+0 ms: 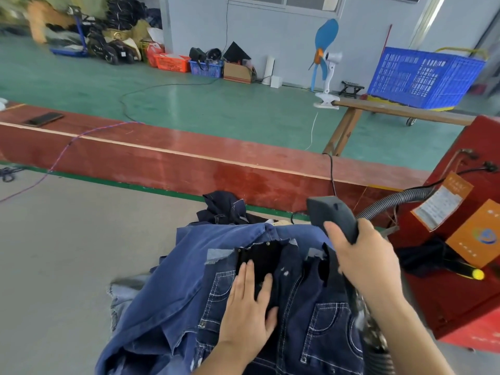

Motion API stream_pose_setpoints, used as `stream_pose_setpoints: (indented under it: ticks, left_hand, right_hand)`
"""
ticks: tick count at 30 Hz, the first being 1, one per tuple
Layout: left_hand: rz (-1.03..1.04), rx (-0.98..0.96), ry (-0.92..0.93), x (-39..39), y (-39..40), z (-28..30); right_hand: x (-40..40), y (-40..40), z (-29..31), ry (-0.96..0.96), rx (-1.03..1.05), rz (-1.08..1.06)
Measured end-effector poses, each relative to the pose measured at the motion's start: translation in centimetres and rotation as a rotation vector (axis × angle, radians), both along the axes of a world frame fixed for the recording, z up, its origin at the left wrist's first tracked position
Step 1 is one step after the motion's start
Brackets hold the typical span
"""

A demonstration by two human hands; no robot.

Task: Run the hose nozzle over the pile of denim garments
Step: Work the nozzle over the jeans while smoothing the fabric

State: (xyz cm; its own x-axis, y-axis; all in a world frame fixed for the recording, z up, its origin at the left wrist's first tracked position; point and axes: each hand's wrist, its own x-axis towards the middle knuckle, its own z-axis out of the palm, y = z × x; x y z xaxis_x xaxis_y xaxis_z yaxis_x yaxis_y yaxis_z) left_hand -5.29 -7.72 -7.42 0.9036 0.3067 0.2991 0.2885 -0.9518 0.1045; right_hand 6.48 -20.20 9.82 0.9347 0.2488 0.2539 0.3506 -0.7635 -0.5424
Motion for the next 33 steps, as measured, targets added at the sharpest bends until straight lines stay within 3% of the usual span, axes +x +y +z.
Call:
stream_pose_setpoints:
  ticks: [7,11,16,20,23,33]
  left_hand:
    - [0.027,0.002,0.033,-0.1,-0.3,0.5]
    - [0.023,-0.022,0.026,-0.1,-0.4,0.3]
    - [0.004,-0.038,-0.021,-0.1,-0.3,-0.1]
    - [0.026,-0.053,0.003,-0.3,-0.2,-0.1]
    - [0.028,-0.033,-0.012,-0.4,-0.1,-0.1]
    - [0.035,-0.036,0.068,-0.3,-0.5,0.7]
  right_hand:
    - [-3.9,0.2,-3.2,0.195,-0.396,0.211]
    - [-3.7,2.3,-5.1,0.104,-0.491,0.219]
    - [-2.1,4.2,-6.2,0.066,-0.467,0.141]
    - [0.1,3.2,-4.0,0.08,-0.139,0.019]
    - [1.2,1.0,-1.6,0.069,-0.02,0.031]
    - [-2.2,1.6,-3.9,0.247,-0.391,0.197]
